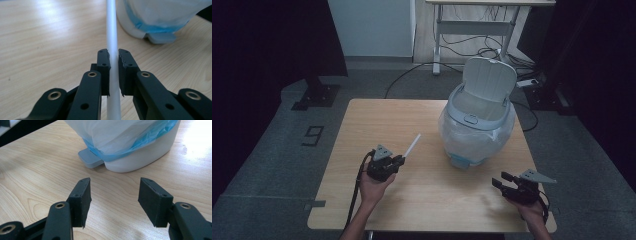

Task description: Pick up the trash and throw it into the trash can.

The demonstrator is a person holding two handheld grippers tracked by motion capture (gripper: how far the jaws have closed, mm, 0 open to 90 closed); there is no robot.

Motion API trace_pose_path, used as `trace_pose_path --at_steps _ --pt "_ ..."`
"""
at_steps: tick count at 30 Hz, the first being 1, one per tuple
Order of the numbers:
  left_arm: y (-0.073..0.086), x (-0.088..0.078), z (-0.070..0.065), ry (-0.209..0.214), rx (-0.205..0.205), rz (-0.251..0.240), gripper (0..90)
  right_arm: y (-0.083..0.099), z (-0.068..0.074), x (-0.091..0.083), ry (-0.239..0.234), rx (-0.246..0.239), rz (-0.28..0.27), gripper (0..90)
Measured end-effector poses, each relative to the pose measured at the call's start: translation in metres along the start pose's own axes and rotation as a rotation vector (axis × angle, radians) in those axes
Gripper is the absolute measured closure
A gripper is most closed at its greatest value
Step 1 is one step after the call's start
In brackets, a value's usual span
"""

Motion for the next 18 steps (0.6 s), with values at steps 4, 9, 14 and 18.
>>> trace_pose_path --at_steps 4,9,14,18 --pt "-0.011 -0.005 -0.002 0.017 0.003 -0.024 80.4 0.001 0.0 0.001 0.003 0.002 0.004 42.8" --pt "-0.024 -0.01 -0.006 0.031 0.012 -0.047 80.4 0.001 -0.001 0.0 0.005 0.003 0.005 42.8" --pt "-0.035 -0.013 -0.009 0.04 0.02 -0.072 80.4 0.001 -0.002 0.0 0.007 0.003 0.006 42.8" --pt "-0.044 -0.017 -0.011 0.046 0.029 -0.09 80.4 0.002 -0.003 0.0 0.009 0.005 0.009 42.8"
Point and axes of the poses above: each handheld gripper's, and its own axes: x roughly forward along the jaws, y roughly out of its underside, z roughly to its left, the point moved 2 cm from there along x, roughly forward along the jaws, and after that the axes turned 7 degrees about -z, right-handed, at the moved point
